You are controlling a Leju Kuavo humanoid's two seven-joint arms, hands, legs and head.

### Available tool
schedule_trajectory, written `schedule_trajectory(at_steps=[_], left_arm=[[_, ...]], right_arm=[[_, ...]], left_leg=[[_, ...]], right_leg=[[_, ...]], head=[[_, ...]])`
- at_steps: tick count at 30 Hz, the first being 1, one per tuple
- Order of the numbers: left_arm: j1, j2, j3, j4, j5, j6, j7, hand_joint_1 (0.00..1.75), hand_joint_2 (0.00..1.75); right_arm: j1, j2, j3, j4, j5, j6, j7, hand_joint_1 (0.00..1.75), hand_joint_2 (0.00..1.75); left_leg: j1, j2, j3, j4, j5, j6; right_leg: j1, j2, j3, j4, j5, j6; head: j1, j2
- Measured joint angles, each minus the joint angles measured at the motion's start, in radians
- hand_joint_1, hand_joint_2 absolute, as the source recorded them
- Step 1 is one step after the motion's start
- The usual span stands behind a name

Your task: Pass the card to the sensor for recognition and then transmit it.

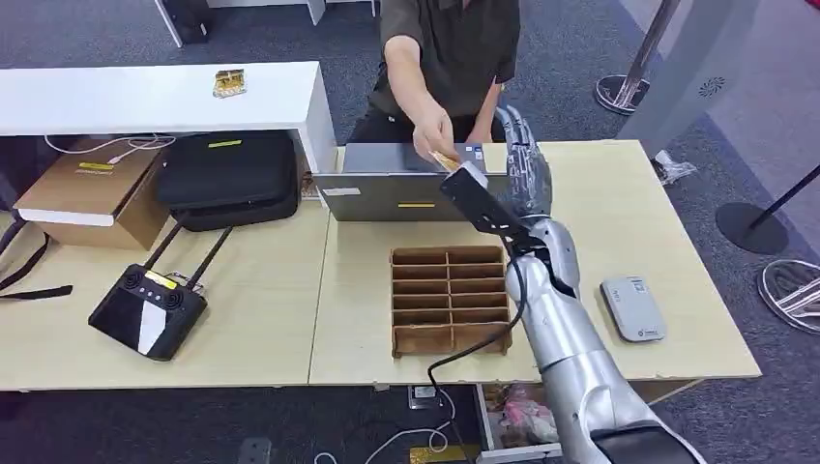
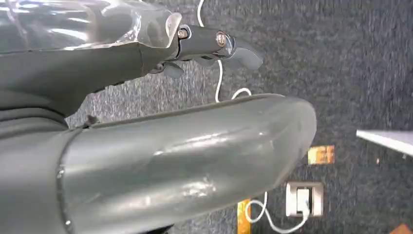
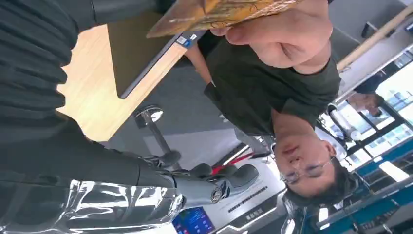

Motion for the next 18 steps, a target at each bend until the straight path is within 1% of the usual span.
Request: schedule_trajectory(at_steps=[2, 7, 11, 18], left_arm=[[0.003, -0.003, 0.0, 0.0, 0.003, 0.016, -0.01, 0.0, 0.0], [0.007, -0.008, -0.001, 0.0, 0.009, 0.022, -0.018, 0.0, 0.0], [0.007, -0.009, -0.008, 0.0, 0.013, 0.022, -0.019, 0.0, 0.0], [0.007, -0.009, -0.015, 0.0, 0.016, 0.02, -0.019, 0.0, 0.0]], right_arm=[[0.005, 0.0, 0.0, -0.002, -0.003, -0.02, -0.007, 1.75, 1.75], [0.013, 0.0, 0.001, -0.008, 0.0, -0.059, -0.013, 1.75, 1.75], [0.016, 0.0, 0.003, -0.013, -0.002, -0.078, -0.021, 1.75, 1.75], [0.018, 0.0, 0.004, -0.026, -0.005, -0.089, -0.022, 1.75, 1.75]], left_leg=[[0.0, 0.0, 0.0, 0.0, 0.0, 0.0], [0.0, 0.0, 0.0, 0.0, 0.0, 0.0], [0.0, 0.0, 0.0, 0.0, 0.0, 0.0], [0.0, 0.0, 0.0, 0.0, 0.0, 0.0]], right_leg=[[0.0, 0.0, 0.0, 0.0, 0.0, 0.0], [0.0, 0.0, 0.0, 0.0, 0.0, 0.0], [0.0, 0.0, 0.0, 0.0, 0.0, 0.0], [0.0, 0.0, 0.0, 0.0, 0.0, 0.0]], head=[[0.0, 0.0], [0.0, 0.0], [0.0, 0.0], [0.0, 0.0]])
